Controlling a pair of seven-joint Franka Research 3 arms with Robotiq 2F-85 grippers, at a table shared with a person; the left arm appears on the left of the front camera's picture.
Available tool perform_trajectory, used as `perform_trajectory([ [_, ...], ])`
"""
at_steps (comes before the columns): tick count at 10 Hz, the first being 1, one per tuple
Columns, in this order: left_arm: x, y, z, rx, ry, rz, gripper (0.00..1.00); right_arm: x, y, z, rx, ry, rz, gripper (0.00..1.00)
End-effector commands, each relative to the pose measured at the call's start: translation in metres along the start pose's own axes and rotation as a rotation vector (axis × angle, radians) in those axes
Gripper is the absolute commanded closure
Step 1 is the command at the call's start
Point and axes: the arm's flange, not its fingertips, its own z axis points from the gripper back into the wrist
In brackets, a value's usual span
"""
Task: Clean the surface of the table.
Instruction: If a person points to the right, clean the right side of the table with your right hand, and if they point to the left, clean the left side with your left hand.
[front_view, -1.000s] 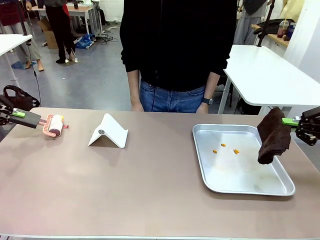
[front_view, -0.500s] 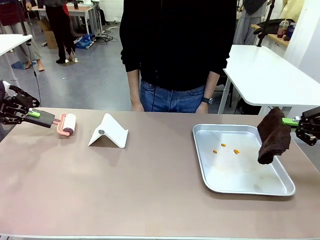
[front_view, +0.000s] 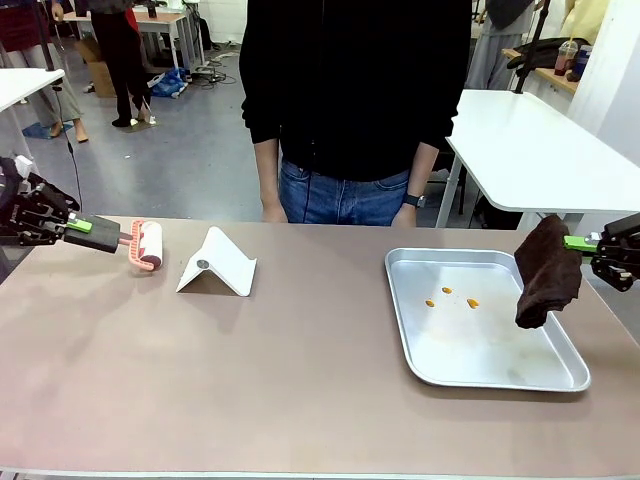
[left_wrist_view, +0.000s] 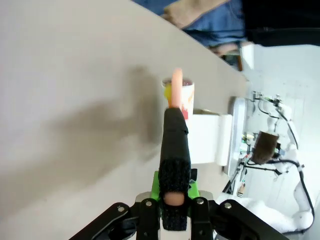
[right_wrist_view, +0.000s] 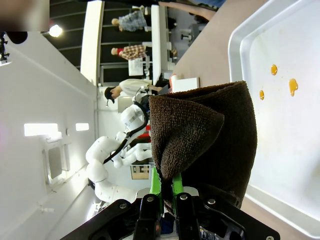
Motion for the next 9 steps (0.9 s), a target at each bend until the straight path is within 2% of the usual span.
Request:
perform_trajectory([
  [1,-0.04,-0.022,0.031,-0.188,0.001,-0.109,0.78,-0.001,0.006,0.0,0.001,0.001,-0.013,1.0],
  [4,-0.096,-0.026,0.09,-0.288,0.043,-0.156,0.78,-0.001,0.006,0.0,0.001,0.001,-0.013,1.0],
  [7,-0.166,0.0,0.145,-0.401,0.065,-0.088,0.78,-0.001,0.006,0.0,0.001,0.001,-0.013,1.0],
  [9,-0.198,0.021,0.158,-0.42,0.071,-0.057,0.78,-0.001,0.006,0.0,0.001,0.001,-0.013,1.0],
])
